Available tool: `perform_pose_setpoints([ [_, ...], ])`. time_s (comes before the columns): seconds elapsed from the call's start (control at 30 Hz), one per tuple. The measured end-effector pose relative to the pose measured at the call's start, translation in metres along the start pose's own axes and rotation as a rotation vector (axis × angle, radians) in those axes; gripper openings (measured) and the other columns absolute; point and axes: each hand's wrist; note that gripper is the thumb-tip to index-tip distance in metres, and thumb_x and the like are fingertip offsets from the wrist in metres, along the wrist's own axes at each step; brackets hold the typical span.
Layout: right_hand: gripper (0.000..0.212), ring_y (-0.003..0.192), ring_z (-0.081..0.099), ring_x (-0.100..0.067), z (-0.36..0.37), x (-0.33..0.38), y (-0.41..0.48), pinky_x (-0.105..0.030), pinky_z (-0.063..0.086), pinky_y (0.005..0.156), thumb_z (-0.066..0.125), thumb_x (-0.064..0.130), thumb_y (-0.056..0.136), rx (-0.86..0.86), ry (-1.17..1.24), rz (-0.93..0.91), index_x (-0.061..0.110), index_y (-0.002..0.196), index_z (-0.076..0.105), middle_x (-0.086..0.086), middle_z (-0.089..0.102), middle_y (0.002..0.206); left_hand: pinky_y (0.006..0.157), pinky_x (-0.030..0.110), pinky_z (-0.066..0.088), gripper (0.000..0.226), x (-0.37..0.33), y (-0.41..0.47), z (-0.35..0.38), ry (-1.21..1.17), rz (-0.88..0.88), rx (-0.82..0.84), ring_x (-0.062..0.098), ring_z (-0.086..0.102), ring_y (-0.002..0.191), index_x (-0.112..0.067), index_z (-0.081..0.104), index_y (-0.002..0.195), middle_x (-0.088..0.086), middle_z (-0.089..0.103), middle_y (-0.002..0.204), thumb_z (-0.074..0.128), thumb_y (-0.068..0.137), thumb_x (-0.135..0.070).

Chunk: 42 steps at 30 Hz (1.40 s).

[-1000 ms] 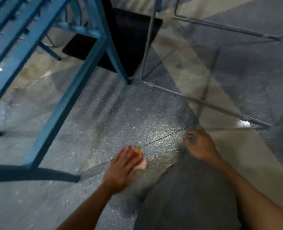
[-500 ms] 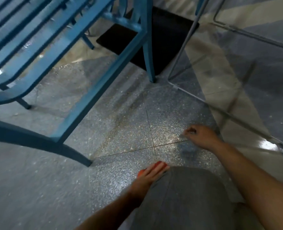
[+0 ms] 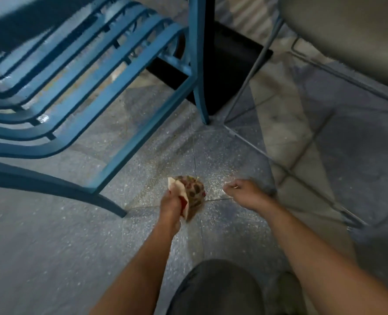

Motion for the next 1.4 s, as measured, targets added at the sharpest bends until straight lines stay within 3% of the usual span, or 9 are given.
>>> perform_pose_setpoints([
  [0.13, 0.033, 0.096, 0.072, -0.017, -0.021, 0.01, -0.077, -0.038, 0.058, 0.089, 0.062, 0.064, 0.091, -0.032, 0.119, 0.105, 0.032, 0.091, 0.069, 0.004, 0.075, 0.107, 0.078, 0.043, 0.065, 0.074, -0.027, -0.087, 0.016, -0.182, -0.204, 0.152, 0.03, 0.082, 0.098, -0.018, 0.069, 0.135, 0.01, 0.082, 0.115, 0.035, 0.103, -0.074],
  [0.23, 0.042, 0.093, 0.074, -0.013, -0.033, 0.025, -0.138, -0.033, 0.057, 0.08, 0.063, 0.072, 0.087, 0.058, 0.246, 0.185, 0.032, 0.098, 0.07, 0.01, 0.076, 0.107, 0.106, 0.054, 0.056, 0.081, -0.044, -0.148, 0.008, -0.12, -0.223, 0.313, 0.037, 0.073, 0.123, -0.02, 0.07, 0.139, 0.014, 0.075, 0.134, 0.048, 0.094, -0.083],
  [0.33, 0.055, 0.094, 0.076, -0.01, -0.04, 0.064, -0.207, -0.034, 0.058, 0.083, 0.07, 0.077, 0.076, 0.165, 0.369, 0.218, 0.033, 0.109, 0.074, 0.014, 0.079, 0.103, 0.116, 0.059, 0.048, 0.065, -0.067, -0.217, -0.006, -0.026, -0.244, 0.359, 0.042, 0.068, 0.129, -0.018, 0.069, 0.141, 0.017, 0.074, 0.135, 0.079, 0.09, -0.056],
  [0.6, 0.024, 0.087, 0.076, -0.013, -0.047, 0.161, -0.336, -0.023, 0.058, 0.063, 0.086, 0.025, 0.082, 0.125, 0.593, 0.274, 0.019, 0.103, 0.076, 0.002, 0.081, 0.093, 0.115, 0.059, 0.049, 0.038, -0.133, -0.367, -0.048, 0.058, -0.356, 0.43, 0.05, 0.064, 0.13, -0.011, 0.076, 0.127, 0.027, 0.073, 0.131, 0.07, 0.089, -0.016],
  [0.8, 0.025, 0.087, 0.077, -0.018, -0.061, 0.219, -0.42, -0.025, 0.058, 0.063, 0.086, 0.015, 0.081, 0.141, 0.498, 0.295, 0.011, 0.103, 0.076, -0.004, 0.081, 0.094, 0.109, 0.057, 0.056, 0.042, -0.188, -0.453, -0.086, 0.231, -0.282, 0.437, 0.036, 0.075, 0.117, -0.024, 0.071, 0.132, 0.011, 0.081, 0.122, 0.076, 0.093, -0.036],
  [1.03, 0.028, 0.095, 0.076, -0.026, -0.069, 0.287, -0.498, -0.029, 0.058, 0.063, 0.085, 0.016, 0.082, 0.126, 0.491, 0.267, 0.009, 0.105, 0.072, -0.007, 0.081, 0.097, 0.088, 0.04, 0.06, 0.03, -0.252, -0.528, -0.137, 0.335, -0.191, 0.378, 0.026, 0.074, 0.112, -0.025, 0.072, 0.132, 0.003, 0.083, 0.116, 0.069, 0.102, -0.024],
  [1.17, 0.031, 0.097, 0.077, -0.026, -0.079, 0.333, -0.527, -0.042, 0.064, 0.079, 0.089, 0.019, 0.077, 0.129, 0.421, 0.192, 0.01, 0.102, 0.074, -0.007, 0.081, 0.097, 0.108, 0.051, 0.056, 0.031, -0.284, -0.564, -0.165, 0.353, -0.11, 0.383, 0.028, 0.072, 0.119, -0.024, 0.071, 0.134, 0.003, 0.081, 0.121, 0.069, 0.103, -0.024],
  [1.23, 0.033, 0.099, 0.076, -0.025, -0.086, 0.354, -0.536, -0.048, 0.063, 0.086, 0.09, 0.019, 0.076, 0.132, 0.38, 0.153, 0.01, 0.103, 0.075, -0.006, 0.081, 0.097, 0.104, 0.048, 0.057, 0.029, -0.299, -0.578, -0.176, 0.326, -0.06, 0.393, 0.027, 0.072, 0.119, -0.025, 0.073, 0.131, 0.001, 0.082, 0.119, 0.07, 0.102, -0.022],
  [1.4, 0.029, 0.092, 0.077, -0.018, -0.101, 0.397, -0.558, -0.037, 0.064, 0.07, 0.09, 0.023, 0.076, 0.163, 0.287, 0.049, 0.012, 0.099, 0.075, -0.003, 0.081, 0.094, 0.107, 0.05, 0.056, 0.027, -0.322, -0.615, -0.191, 0.242, 0.035, 0.372, 0.028, 0.073, 0.118, -0.023, 0.074, 0.128, 0.004, 0.082, 0.12, 0.072, 0.101, -0.02],
])
Point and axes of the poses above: each hand's wrist, its own y-axis towards the middle knuckle, its own z-axis out of the palm, x = y × z
